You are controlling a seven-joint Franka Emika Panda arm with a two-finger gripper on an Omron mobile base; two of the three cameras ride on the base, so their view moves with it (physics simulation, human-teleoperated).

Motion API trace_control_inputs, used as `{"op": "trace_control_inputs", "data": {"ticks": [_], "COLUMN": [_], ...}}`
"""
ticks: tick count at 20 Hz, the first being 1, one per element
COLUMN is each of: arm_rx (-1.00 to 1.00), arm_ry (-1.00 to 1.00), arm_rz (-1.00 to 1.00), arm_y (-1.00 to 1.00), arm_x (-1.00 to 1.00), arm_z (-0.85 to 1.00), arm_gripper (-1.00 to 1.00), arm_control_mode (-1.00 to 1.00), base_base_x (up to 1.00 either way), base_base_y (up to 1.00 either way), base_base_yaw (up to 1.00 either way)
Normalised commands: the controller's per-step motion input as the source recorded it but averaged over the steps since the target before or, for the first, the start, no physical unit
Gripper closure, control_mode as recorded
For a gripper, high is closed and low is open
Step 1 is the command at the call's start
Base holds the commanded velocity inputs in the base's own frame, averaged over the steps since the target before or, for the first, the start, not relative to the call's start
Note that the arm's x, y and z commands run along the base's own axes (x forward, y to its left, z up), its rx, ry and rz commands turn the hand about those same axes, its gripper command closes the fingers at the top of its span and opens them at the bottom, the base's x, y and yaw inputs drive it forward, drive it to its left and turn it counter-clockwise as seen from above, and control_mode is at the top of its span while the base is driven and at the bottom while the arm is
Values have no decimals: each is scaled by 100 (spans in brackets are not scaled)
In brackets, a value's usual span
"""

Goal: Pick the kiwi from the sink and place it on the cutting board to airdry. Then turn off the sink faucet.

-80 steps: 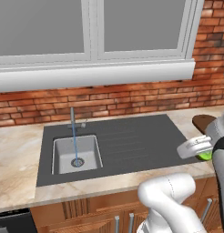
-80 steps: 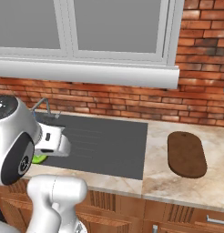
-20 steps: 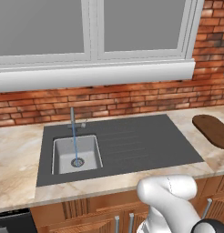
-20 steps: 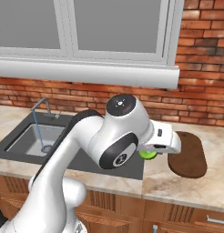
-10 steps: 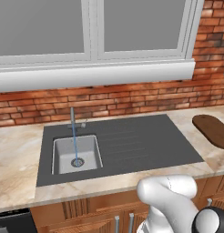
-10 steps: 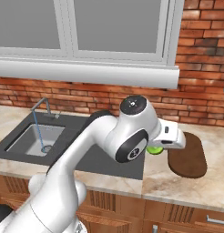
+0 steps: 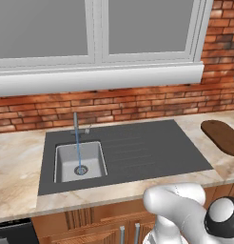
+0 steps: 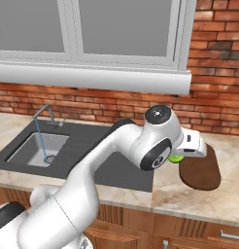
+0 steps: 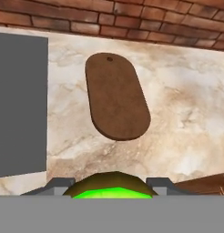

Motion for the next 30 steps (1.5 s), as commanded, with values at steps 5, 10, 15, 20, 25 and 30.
{"op": "trace_control_inputs", "data": {"ticks": [5,10,15,20,25,30], "arm_rx": [8,12,7,4,2,0], "arm_ry": [3,8,7,5,1,0], "arm_rz": [2,0,0,0,2,7], "arm_y": [-26,-23,-12,-9,-16,-17], "arm_x": [27,30,34,26,16,6], "arm_z": [-12,-13,-25,-39,-40,-21], "arm_gripper": [100,100,100,100,100,100], "arm_control_mode": [-100,-100,-100,-100,-100,-100], "base_base_x": [0,0,0,0,0,0], "base_base_y": [0,0,0,0,0,0], "base_base_yaw": [0,0,0,0,0,0]}}
